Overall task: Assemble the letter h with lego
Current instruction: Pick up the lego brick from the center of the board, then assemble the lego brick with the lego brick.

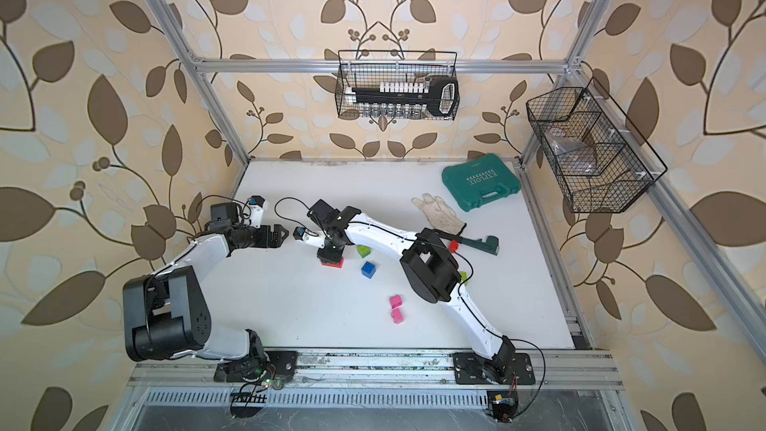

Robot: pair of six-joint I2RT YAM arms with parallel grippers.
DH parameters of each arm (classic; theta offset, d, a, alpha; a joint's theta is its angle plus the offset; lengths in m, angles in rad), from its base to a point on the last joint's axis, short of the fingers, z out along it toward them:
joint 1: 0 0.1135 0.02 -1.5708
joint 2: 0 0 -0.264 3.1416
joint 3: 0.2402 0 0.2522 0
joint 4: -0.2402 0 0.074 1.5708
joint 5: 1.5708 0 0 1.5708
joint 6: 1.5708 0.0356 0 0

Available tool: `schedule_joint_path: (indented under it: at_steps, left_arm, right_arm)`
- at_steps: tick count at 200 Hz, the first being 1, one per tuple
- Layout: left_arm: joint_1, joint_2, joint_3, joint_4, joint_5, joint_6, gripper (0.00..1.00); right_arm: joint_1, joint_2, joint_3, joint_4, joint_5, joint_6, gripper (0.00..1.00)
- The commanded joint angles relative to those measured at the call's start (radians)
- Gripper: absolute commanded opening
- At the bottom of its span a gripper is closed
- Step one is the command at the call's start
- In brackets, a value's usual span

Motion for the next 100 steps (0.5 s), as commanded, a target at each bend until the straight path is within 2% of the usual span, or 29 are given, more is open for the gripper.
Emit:
schedule_joint_path:
  at_steps: [1,30,70,100]
  left_arm:
    - [-0.006,-0.039,-0.005,0.012,0.013,0.009,0.99]
    - [-0.006,-0.037,-0.004,0.018,0.004,0.002,0.99]
    - [-0.006,-0.043,-0.01,0.023,0.006,0.003,0.99]
    - [-0.006,-0.052,-0.018,0.026,0.007,0.005,0.99]
  right_arm:
    - [-0.011,-0.066,0.045,-0.126,0.123,0.168,0.2]
    - [-0.017,-0.208,0.001,-0.119,0.188,0.322,0.2]
    - [-0.065,-0.341,-0.17,-0.042,0.247,0.424,0.2]
    - [-0.121,-0.355,-0.254,-0.023,0.179,0.485,0.2]
